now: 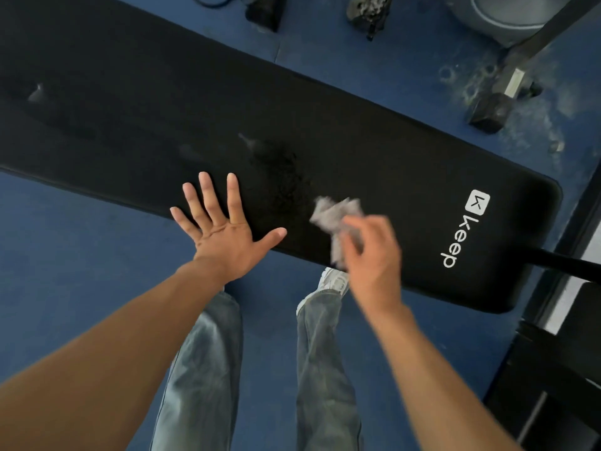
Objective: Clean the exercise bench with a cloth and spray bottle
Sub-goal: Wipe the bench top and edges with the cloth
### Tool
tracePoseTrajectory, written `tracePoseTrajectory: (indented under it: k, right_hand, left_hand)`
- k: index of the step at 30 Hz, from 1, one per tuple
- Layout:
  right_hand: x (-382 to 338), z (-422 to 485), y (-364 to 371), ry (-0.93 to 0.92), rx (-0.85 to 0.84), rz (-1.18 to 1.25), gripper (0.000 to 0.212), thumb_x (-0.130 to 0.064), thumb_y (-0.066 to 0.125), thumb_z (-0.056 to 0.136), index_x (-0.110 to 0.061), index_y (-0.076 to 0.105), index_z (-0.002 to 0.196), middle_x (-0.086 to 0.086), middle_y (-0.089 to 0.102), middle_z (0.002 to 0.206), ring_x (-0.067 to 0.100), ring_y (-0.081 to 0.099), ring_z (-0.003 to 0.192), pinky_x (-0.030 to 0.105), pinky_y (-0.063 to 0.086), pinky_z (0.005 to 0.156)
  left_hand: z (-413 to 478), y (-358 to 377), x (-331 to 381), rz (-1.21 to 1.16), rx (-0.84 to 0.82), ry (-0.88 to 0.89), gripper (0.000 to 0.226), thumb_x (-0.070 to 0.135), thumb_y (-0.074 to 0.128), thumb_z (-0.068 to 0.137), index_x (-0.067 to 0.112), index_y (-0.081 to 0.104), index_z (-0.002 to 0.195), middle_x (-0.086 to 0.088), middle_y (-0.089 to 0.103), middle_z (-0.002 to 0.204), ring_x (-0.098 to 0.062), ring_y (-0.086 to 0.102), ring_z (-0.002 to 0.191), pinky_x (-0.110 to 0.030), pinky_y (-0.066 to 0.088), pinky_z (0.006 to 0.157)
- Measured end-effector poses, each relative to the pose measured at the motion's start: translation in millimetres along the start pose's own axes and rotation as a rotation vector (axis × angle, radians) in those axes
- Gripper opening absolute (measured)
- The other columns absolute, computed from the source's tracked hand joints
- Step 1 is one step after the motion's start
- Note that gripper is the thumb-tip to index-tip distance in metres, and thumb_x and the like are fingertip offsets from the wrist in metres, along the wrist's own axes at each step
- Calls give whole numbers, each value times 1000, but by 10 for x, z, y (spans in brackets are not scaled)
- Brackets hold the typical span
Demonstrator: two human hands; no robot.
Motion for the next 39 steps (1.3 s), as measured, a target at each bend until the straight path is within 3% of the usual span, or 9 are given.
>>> tracePoseTrajectory:
  k: [8,12,16,20,24,27,30,34,39]
  right_hand:
    - [153,1601,-361,126,219,-168,32,-7,57,96,-10,66,126,13,60,123,19,59,110,-9,24,84]
    - [-253,1205,13,0,148,-120,32,-6,59,93,-5,67,124,17,60,113,26,61,100,11,37,90]
    - [-579,202,522,-205,-92,-65,30,-8,67,94,-8,68,124,10,56,105,28,59,91,40,52,85]
    - [-481,-292,560,-177,-173,-66,29,-3,70,92,-7,70,121,6,57,105,20,59,90,35,53,82]
    - [-196,172,152,1,67,-116,31,1,72,87,-5,71,118,15,59,105,19,57,92,29,48,88]
    - [-53,724,-138,166,257,-135,30,-6,67,91,-5,69,121,19,60,115,24,60,102,8,39,91]
    - [-127,930,-105,225,280,-110,30,-8,65,93,-7,68,123,17,59,119,24,62,106,1,36,89]
    - [-600,493,416,-26,76,-59,28,-4,70,89,-7,72,116,15,60,104,10,54,90,20,43,88]
    - [-935,-275,913,-247,-260,-28,25,-3,71,90,-11,74,114,4,59,100,21,60,83,33,55,75]
  left_hand:
    - [-33,10,-136,-57,242,143,101,76,42,89,29,-15,159,-10,-27,165,-35,-30,150,-62,-18,116]
    - [-172,-188,-356,-61,455,205,86,53,56,94,19,12,160,-16,4,167,-36,5,155,-61,7,122]
    - [-157,-399,-743,-78,546,111,87,48,62,92,16,15,159,-19,10,164,-40,9,153,-61,10,122]
    - [-62,-663,-1147,-118,613,19,89,49,65,90,13,17,157,-20,11,164,-41,7,153,-60,9,123]
    - [68,-873,-1486,-170,633,-55,93,57,63,89,15,14,157,-19,7,166,-39,-3,155,-58,2,124]
    - [143,-965,-1569,-177,614,-49,100,64,62,86,18,10,158,-18,1,167,-38,-8,155,-55,-3,125]
    - [225,-968,-1545,-155,547,-37,109,73,60,82,19,6,159,-19,-6,167,-38,-13,154,-55,-5,124]
    - [281,-940,-1516,-110,463,-67,117,82,54,78,19,-1,159,-22,-15,166,-39,-19,153,-58,-7,123]
    - [318,-918,-1542,-77,325,-109,123,91,43,74,23,-14,159,-17,-28,163,-34,-30,150,-55,-12,123]
Point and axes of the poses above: each hand's wrist, its own z-axis towards the middle knuckle, its own y-axis out of the palm, x = y × z, the point moved 6 cm from there along z, towards the middle knuckle
